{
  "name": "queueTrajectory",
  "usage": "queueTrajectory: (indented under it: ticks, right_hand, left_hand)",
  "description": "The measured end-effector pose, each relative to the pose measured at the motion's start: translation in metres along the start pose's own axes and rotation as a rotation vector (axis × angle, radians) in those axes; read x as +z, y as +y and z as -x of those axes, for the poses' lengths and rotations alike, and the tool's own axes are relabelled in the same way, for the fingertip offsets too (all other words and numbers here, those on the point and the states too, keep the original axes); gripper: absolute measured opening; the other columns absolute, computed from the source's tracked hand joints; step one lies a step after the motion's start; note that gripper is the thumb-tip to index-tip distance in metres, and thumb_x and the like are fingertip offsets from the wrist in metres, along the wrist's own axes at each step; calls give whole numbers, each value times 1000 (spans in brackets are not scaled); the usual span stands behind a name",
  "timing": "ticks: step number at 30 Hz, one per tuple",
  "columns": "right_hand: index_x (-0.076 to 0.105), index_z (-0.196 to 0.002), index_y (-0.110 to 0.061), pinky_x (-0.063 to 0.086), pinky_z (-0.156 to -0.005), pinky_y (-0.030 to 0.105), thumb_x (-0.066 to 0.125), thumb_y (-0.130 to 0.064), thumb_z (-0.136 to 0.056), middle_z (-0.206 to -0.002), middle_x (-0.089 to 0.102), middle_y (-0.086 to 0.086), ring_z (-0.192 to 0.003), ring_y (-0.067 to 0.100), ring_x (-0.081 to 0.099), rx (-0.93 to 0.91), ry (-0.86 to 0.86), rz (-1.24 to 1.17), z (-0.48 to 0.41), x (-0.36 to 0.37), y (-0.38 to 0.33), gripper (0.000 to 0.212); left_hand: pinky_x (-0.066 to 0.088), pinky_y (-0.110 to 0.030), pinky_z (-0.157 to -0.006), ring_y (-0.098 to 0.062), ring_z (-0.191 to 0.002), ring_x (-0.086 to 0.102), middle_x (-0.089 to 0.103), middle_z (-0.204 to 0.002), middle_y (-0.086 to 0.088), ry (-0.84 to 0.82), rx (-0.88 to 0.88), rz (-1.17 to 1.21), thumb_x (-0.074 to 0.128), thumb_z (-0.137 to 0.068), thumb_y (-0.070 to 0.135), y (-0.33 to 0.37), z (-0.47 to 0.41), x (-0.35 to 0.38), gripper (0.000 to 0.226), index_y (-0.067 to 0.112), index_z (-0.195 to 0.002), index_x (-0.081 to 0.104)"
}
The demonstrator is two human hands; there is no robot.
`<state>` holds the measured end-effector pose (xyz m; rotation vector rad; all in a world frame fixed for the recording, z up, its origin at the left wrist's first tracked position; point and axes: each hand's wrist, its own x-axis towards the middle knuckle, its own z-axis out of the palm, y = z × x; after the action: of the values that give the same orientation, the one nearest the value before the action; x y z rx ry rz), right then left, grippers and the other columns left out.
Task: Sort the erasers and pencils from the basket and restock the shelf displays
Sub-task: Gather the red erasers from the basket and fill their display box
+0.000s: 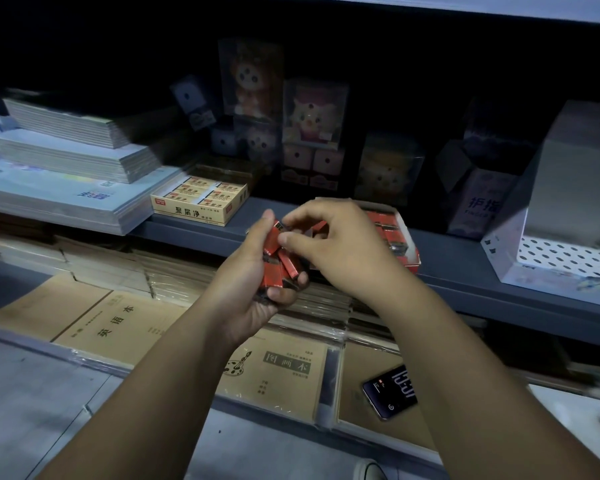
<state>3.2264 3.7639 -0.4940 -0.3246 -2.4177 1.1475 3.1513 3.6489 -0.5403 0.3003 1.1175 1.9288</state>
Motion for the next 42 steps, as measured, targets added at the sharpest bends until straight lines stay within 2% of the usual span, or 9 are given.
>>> queueTrajectory:
  ticks: [4,8,12,14,19,24,31,37,42]
  right_hand:
    - [74,-90,-20,60,-72,38,76,-19,-89,-84,72,-4,-71,13,70,21,-11,-53,-5,-4,4,2]
    - [72,-101,-19,47,-53,17,81,-18,-84,-92,69,-3,-52,-5,55,4,-85,-23,-2,-2,4,19]
    - [73,-92,-16,58,-61,27,83,-12,-82,-86,67,4,-63,6,61,36,-21,-100,-1,-4,4,15]
    - [74,-94,-12,57,-65,22,80,-9,-84,-88,70,11,-66,9,64,50,20,-165,0,-15,5,12]
    - [72,-92,-11,52,-60,21,70,-1,-91,-74,71,12,-57,11,60,85,111,-266,3,-48,15,11]
    - [73,-96,-15,49,-55,15,65,-3,-95,-76,74,7,-63,11,66,152,186,-143,13,-83,34,15]
    - [74,-87,-19,57,-69,32,69,-3,-89,-78,74,7,-64,13,64,138,269,70,26,-106,46,17]
    - [77,-84,-17,40,-52,9,74,-3,-85,-64,68,-11,-52,-3,55,119,217,152,29,-109,58,15]
    - [77,-84,-20,43,-60,6,80,-8,-82,-84,69,-7,-68,1,59,70,235,221,30,-109,60,13]
  left_hand:
    - [30,-13,-30,-13,-45,56,62,-81,-18,-31,-12,-57,48,-98,63,2,7,1,62,5,-116,59]
    - [29,-14,-32,-18,-60,58,66,-81,-12,-56,23,-97,48,-99,59,0,10,6,44,20,-111,64]
    - [30,-14,-31,-19,-60,57,61,-86,-19,-52,11,-84,46,-98,65,-1,8,6,60,12,-121,65]
    - [30,-15,-30,-19,-58,54,59,-88,-22,-15,-4,-43,44,-96,68,0,6,3,70,5,-120,63]
    - [30,-18,-30,-25,-64,57,65,-91,-15,50,32,31,44,-104,48,-2,2,-2,42,12,-123,56]
    - [31,-18,-31,-25,-66,58,66,-95,-13,53,42,-16,49,-103,47,-4,2,-3,42,13,-124,58]
    - [32,-18,-32,-26,-67,60,66,-97,-14,69,93,-72,62,-93,49,-6,-1,1,50,11,-125,63]
    - [31,-19,-33,-26,-67,58,64,-95,-13,41,78,-111,58,-99,42,-6,-1,2,40,10,-124,61]
    - [29,-18,-30,-24,-65,57,64,-94,-14,47,43,-83,55,-101,30,-7,-2,0,28,11,-122,60]
